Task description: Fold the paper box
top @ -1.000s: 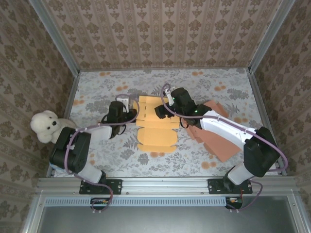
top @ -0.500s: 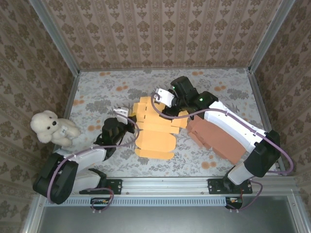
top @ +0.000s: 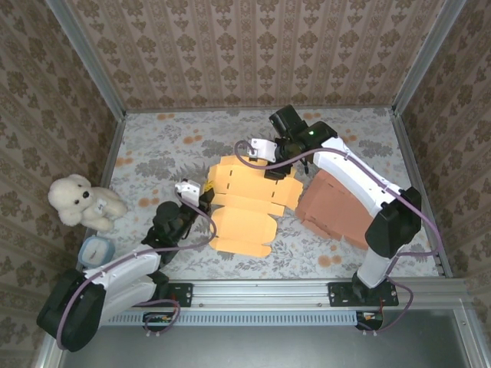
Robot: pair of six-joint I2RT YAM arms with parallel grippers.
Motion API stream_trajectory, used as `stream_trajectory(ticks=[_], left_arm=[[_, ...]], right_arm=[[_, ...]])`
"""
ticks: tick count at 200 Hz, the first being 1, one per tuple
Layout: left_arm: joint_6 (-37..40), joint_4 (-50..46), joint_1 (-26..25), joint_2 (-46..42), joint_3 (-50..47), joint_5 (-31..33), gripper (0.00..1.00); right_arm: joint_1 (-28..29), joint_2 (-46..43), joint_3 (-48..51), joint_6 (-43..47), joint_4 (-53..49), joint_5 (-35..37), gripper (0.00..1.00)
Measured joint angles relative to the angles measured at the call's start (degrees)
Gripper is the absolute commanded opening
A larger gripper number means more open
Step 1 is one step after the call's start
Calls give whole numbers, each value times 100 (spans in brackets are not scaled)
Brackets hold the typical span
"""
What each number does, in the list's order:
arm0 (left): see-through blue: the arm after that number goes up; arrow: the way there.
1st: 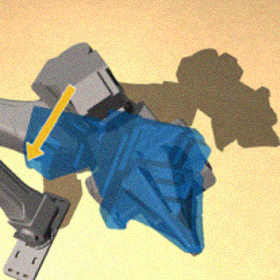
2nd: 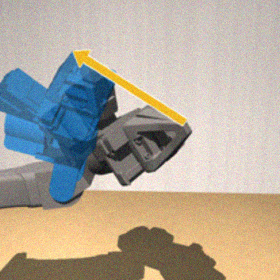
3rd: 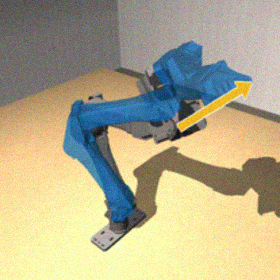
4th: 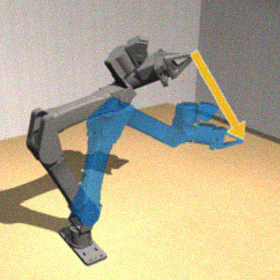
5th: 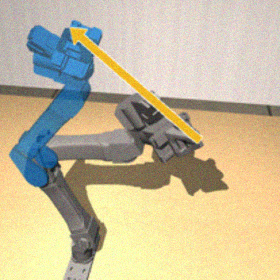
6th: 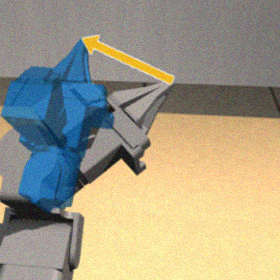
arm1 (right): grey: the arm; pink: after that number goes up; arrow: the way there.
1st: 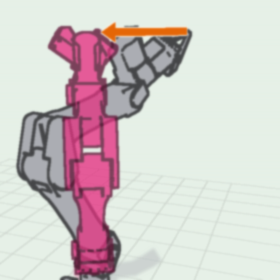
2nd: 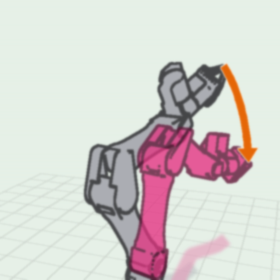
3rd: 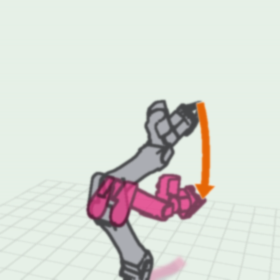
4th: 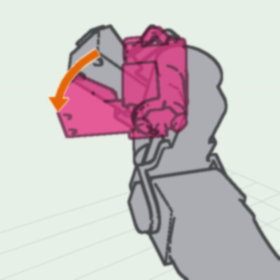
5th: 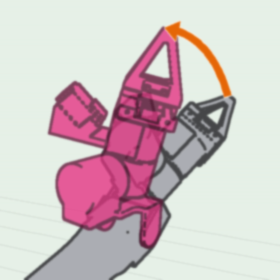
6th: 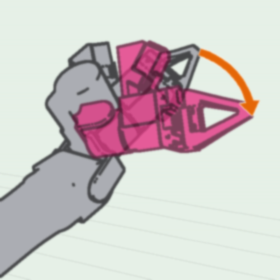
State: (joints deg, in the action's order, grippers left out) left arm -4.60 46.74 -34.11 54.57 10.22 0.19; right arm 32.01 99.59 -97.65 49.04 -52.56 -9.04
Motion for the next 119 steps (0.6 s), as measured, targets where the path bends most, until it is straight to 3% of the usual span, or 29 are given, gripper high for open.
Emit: stream_trajectory(ticks=[119], left_arm=[[146,107,-4,-4,-129,109,0]], right_arm=[[-63,393,-382,221,-470,-212,38]])
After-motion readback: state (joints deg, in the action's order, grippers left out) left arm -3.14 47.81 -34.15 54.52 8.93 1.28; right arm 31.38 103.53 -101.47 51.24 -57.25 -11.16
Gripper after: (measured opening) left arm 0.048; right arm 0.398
